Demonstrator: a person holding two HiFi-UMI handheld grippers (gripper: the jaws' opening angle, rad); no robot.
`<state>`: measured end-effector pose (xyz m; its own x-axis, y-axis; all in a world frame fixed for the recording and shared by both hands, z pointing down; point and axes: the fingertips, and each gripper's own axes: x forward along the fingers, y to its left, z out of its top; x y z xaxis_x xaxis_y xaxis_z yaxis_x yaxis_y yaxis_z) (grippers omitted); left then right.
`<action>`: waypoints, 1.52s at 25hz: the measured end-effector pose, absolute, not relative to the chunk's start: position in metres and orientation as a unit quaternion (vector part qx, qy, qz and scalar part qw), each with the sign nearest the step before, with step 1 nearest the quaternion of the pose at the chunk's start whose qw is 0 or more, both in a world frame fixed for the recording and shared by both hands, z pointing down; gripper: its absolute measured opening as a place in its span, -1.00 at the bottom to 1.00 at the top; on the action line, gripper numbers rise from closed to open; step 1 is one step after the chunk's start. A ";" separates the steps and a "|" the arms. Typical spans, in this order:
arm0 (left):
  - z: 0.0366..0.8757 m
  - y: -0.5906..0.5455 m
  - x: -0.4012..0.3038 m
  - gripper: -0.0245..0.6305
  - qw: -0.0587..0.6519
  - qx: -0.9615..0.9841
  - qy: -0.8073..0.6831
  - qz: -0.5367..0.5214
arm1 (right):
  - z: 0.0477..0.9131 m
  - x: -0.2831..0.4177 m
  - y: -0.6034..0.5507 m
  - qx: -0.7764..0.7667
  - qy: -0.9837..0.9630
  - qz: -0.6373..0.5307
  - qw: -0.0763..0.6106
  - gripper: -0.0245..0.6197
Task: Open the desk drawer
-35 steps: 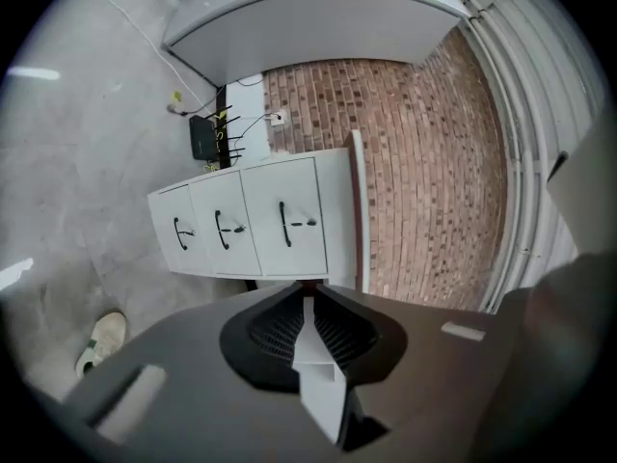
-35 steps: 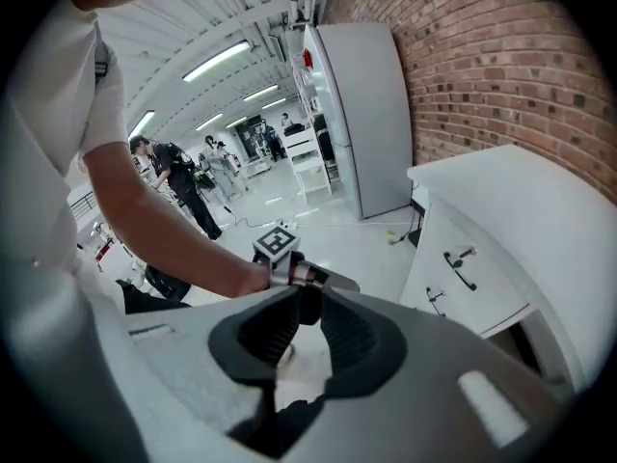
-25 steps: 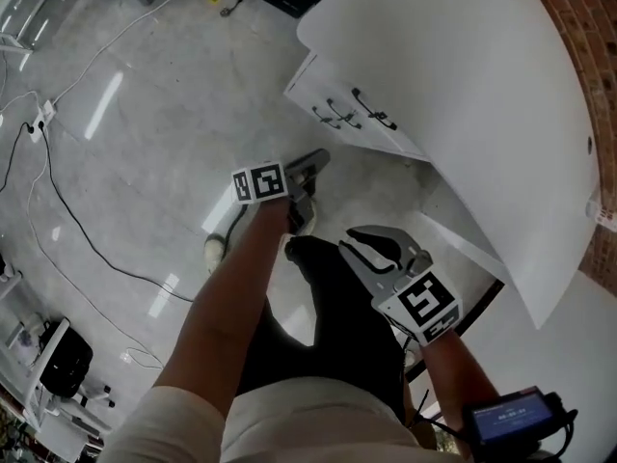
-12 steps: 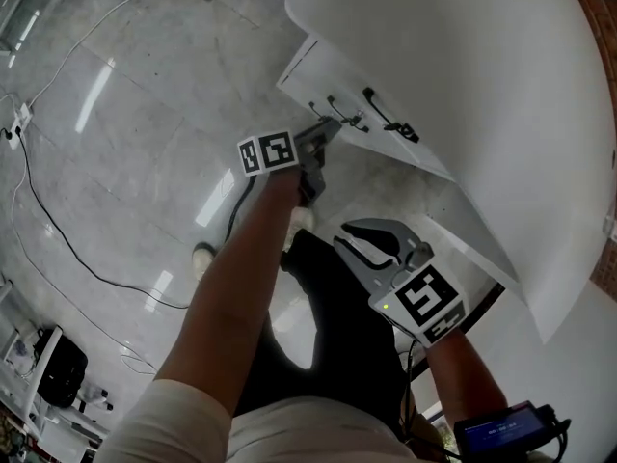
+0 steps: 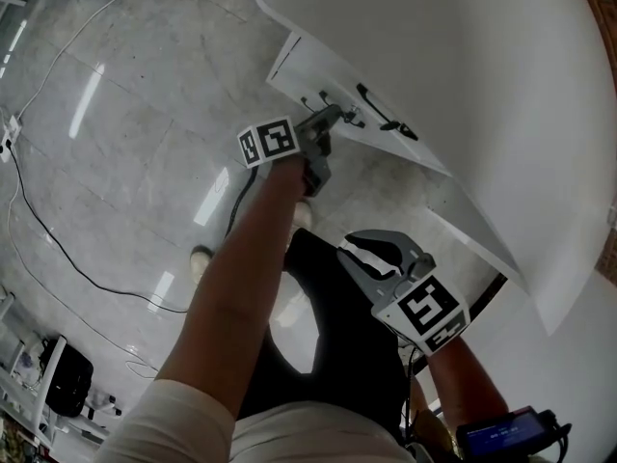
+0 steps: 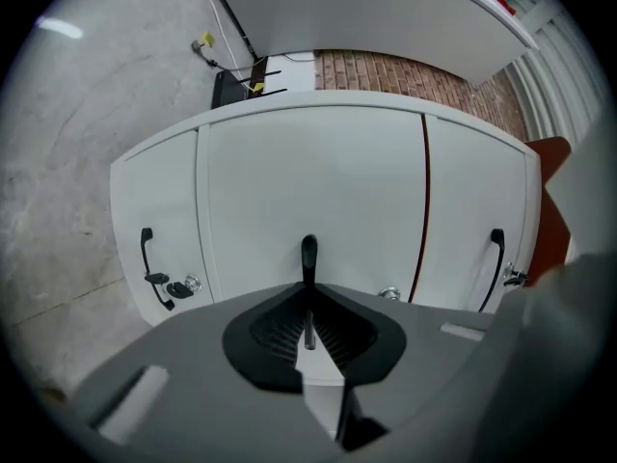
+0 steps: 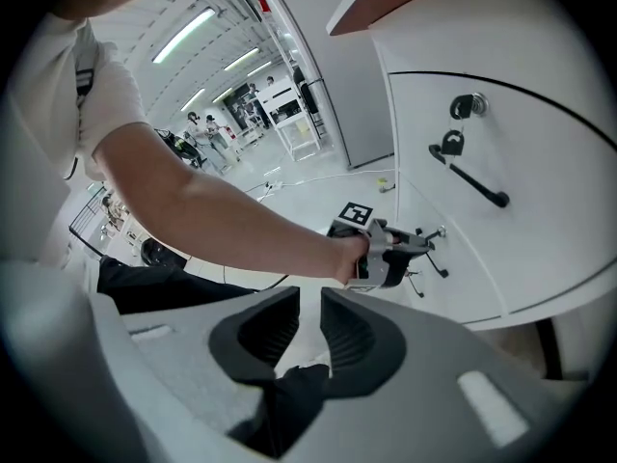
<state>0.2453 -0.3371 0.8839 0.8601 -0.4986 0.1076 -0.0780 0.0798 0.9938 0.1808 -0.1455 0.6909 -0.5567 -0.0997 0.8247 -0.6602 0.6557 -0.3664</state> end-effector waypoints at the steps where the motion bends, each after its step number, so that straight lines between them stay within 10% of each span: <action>1: 0.883 -0.333 0.245 -0.85 0.700 0.664 -0.217 -0.148 | 0.690 0.179 -0.142 0.235 -0.814 0.342 0.407 -0.73; 38: 0.895 -0.240 0.194 -0.81 0.701 0.668 -0.237 -0.078 | 0.683 0.155 -0.090 0.229 -0.816 0.351 0.398 -0.73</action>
